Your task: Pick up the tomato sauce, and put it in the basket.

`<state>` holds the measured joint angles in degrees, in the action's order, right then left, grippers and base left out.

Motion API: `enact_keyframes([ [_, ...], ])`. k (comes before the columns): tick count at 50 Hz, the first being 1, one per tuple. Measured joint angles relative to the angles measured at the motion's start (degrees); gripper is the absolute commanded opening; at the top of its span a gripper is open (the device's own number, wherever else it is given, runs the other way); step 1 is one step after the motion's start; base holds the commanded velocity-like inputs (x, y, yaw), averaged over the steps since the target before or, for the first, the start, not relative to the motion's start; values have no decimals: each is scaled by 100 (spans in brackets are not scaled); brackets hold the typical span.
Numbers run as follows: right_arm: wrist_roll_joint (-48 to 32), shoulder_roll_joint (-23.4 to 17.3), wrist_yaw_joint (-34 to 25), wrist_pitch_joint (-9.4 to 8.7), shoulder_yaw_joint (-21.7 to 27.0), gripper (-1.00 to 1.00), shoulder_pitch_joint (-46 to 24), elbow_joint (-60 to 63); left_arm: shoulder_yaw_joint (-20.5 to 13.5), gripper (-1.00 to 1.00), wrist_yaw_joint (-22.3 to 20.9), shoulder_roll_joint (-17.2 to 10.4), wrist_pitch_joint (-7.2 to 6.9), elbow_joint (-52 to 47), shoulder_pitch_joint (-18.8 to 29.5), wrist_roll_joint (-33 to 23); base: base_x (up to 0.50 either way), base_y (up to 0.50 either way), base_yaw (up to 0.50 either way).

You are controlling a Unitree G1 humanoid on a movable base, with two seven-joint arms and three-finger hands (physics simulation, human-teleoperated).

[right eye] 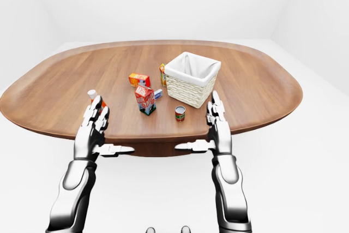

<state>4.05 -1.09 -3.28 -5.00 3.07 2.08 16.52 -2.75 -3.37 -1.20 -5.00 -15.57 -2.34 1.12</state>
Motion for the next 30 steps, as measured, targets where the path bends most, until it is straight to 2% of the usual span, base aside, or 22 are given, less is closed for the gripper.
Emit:
enact_keyframes([
  [20,97,2,-2,0,52,100,33,682,-48,98,-29,-6,0,-430,0,0,0,0,0],
  [30,150,14,-17,0,60,100,30,790,-58,97,-35,-19,0,-393,-8,-11,0,-47,0],
])
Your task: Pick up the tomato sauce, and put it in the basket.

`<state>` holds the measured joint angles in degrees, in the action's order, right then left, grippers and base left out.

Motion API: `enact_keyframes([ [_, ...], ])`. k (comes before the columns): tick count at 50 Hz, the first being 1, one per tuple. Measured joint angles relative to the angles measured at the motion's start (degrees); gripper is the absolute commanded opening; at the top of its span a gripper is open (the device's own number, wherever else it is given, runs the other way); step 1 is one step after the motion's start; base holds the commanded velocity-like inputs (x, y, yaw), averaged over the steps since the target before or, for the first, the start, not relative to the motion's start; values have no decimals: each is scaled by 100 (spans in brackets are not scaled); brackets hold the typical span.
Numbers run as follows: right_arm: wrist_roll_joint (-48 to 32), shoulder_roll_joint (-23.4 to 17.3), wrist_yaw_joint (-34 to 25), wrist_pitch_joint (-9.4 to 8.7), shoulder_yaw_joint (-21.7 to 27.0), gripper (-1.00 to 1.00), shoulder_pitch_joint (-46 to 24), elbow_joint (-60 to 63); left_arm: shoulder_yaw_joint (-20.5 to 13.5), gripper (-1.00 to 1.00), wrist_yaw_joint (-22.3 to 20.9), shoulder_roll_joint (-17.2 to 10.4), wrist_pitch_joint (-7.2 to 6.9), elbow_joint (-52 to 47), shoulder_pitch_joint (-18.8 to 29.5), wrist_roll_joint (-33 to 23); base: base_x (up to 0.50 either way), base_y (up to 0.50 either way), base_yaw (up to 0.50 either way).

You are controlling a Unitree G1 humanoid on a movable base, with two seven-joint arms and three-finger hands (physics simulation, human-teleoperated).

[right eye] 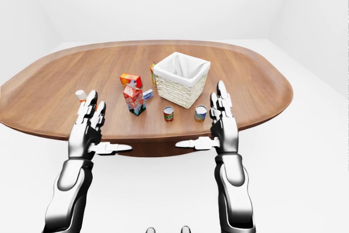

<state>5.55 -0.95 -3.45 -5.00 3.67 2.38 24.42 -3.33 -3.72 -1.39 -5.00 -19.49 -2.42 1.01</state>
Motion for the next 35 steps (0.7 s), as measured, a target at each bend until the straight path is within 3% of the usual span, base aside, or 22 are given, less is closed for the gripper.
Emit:
enact_keyframes([
  [24,54,-14,-9,0,24,100,8,90,29,98,14,18,0,-198,28,-15,0,-50,0],
  [35,31,-41,-1,0,40,100,-7,23,54,98,10,51,0,-145,13,-24,0,0,0],
])
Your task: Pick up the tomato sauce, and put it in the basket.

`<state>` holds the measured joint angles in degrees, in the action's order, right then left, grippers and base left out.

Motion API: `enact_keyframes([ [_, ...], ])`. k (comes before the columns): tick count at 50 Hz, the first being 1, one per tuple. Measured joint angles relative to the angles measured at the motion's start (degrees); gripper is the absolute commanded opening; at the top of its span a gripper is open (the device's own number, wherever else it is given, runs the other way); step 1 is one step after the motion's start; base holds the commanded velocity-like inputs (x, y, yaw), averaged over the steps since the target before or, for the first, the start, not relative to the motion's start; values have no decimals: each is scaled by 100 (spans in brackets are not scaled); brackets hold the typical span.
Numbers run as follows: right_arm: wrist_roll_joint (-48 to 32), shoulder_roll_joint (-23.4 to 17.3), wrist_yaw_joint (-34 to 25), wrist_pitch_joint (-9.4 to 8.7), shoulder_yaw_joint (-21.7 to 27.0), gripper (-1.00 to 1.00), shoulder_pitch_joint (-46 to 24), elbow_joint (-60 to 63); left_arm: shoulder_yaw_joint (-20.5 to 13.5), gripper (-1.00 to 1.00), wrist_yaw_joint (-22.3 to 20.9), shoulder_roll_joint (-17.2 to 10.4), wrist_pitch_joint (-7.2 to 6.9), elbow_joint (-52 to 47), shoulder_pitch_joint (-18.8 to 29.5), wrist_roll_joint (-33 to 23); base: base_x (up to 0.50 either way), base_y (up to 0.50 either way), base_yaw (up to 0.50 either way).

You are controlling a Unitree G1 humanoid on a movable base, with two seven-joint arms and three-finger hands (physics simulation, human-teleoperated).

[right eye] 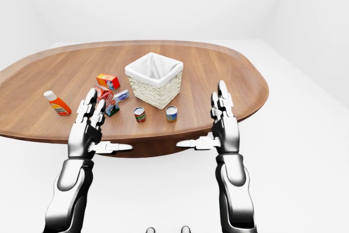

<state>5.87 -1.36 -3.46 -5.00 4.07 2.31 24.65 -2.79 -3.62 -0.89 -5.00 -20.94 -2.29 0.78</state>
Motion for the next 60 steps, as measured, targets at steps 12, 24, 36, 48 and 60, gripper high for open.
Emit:
enact_keyframes([
  [12,-28,27,13,0,-33,100,16,-76,-6,98,1,-18,0,2,-18,-8,0,0,0],
  [24,143,31,-101,0,-22,100,74,62,2,97,0,-20,0,10,-33,-14,38,0,0],
  [36,219,28,-154,0,-9,100,77,118,1,98,-1,-23,0,63,-27,-16,50,0,0],
  [48,210,31,-155,0,-15,100,69,68,-5,97,6,-26,0,-41,-14,-15,50,0,0],
  [60,125,34,-79,0,-34,100,32,-24,-6,98,8,-25,0,-56,-12,-20,6,0,0],
])
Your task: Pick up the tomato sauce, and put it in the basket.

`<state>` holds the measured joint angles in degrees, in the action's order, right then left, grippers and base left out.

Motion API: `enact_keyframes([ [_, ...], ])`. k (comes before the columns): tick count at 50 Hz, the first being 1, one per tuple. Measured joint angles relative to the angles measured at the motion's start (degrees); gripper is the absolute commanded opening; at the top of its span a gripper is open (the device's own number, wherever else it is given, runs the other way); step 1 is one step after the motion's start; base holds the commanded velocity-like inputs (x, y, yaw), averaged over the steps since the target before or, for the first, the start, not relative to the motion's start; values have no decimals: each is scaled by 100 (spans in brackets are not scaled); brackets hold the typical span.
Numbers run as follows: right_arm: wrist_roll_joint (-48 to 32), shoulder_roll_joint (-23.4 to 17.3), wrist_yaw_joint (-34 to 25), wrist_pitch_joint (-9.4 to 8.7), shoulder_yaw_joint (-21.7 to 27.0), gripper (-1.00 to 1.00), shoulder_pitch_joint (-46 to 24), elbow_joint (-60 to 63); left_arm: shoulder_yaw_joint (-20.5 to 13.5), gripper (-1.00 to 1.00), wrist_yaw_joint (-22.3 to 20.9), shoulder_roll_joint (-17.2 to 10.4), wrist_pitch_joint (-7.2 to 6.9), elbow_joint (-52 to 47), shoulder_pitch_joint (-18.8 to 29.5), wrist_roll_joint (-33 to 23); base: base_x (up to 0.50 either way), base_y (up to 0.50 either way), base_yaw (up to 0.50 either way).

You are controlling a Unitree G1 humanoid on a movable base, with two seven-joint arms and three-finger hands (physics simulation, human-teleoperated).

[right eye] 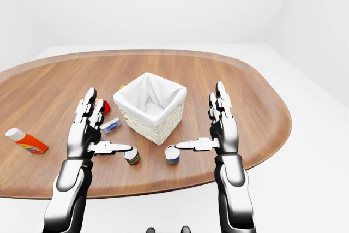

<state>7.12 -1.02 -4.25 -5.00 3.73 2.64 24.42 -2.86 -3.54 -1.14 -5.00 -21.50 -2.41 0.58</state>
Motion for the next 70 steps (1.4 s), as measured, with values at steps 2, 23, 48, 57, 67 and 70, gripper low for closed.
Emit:
enact_keyframes([
  [2,-7,1,7,0,-2,100,-1,-3,0,98,1,0,0,-7,1,0,0,0,0],
  [23,-60,7,28,0,-42,100,39,77,7,98,3,4,0,20,-23,-9,0,0,0],
  [48,-85,12,-22,0,-54,100,63,28,21,97,-8,11,0,188,-58,-15,0,0,0],
  [57,-86,14,-18,0,-63,100,61,40,10,98,-12,6,0,242,-65,-10,0,0,0],
  [67,-85,11,-17,0,-59,100,43,20,-20,98,-2,-12,0,313,-17,-30,0,0,0],
  [70,-84,10,-17,0,-56,100,41,19,-53,98,8,-28,0,346,29,-40,0,0,0],
])
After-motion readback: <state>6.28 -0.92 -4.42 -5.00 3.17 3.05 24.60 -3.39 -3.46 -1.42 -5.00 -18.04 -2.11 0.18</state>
